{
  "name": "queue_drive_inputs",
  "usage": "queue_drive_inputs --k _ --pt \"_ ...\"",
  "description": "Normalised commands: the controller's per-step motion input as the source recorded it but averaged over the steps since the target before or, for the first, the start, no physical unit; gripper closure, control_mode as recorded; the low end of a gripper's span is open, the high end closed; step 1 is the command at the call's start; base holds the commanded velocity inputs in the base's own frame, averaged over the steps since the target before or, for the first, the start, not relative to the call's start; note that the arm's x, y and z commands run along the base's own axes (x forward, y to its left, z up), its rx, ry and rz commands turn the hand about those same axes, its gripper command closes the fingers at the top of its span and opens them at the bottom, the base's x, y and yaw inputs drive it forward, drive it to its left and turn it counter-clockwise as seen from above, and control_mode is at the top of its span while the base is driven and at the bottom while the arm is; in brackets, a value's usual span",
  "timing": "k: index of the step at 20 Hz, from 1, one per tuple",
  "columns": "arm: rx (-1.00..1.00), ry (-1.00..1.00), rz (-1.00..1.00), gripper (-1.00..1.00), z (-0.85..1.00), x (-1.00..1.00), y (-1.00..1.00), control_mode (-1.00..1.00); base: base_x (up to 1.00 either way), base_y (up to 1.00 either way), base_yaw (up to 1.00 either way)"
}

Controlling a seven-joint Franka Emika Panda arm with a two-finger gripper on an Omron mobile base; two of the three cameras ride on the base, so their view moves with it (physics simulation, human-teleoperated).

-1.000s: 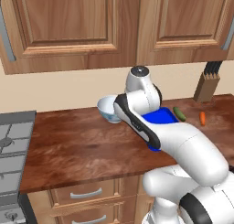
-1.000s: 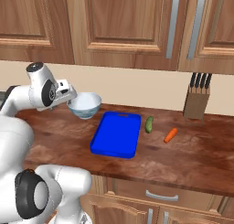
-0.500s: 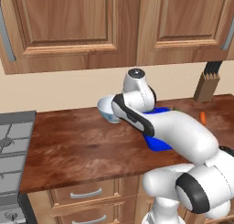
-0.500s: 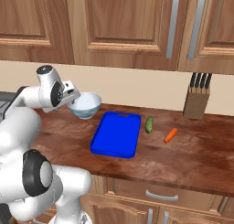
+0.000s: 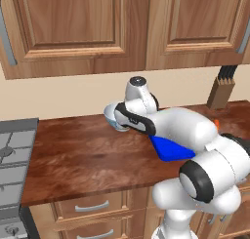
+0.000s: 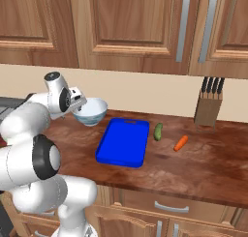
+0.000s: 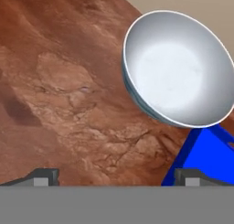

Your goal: Place the two vegetables and bowl onto the tray for setting up a vegetable dip station.

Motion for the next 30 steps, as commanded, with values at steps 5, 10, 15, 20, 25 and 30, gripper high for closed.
queue_drive_inputs --k 5,10,15,20,25,30 --pt "-0.02 0.02 0.00 -1.00 -0.25 0.38 0.07 -1.00 0.00 0.00 0.00" --pt "0.00 0.04 0.00 -1.00 -0.25 0.38 0.06 -1.00 0.00 0.00 0.00" --pt "0.00 0.03 0.00 -1.00 -0.25 0.33 0.07 -1.00 0.00 0.00 0.00" --pt "0.00 0.02 0.00 -1.00 -0.24 0.32 0.07 -1.00 0.00 0.00 0.00" --pt "0.00 0.00 0.00 -1.00 -0.24 0.30 0.06 -1.00 0.00 0.00 0.00" --pt "-0.03 0.00 0.00 -1.00 -0.24 0.31 0.09 -1.00 0.00 0.00 0.00"
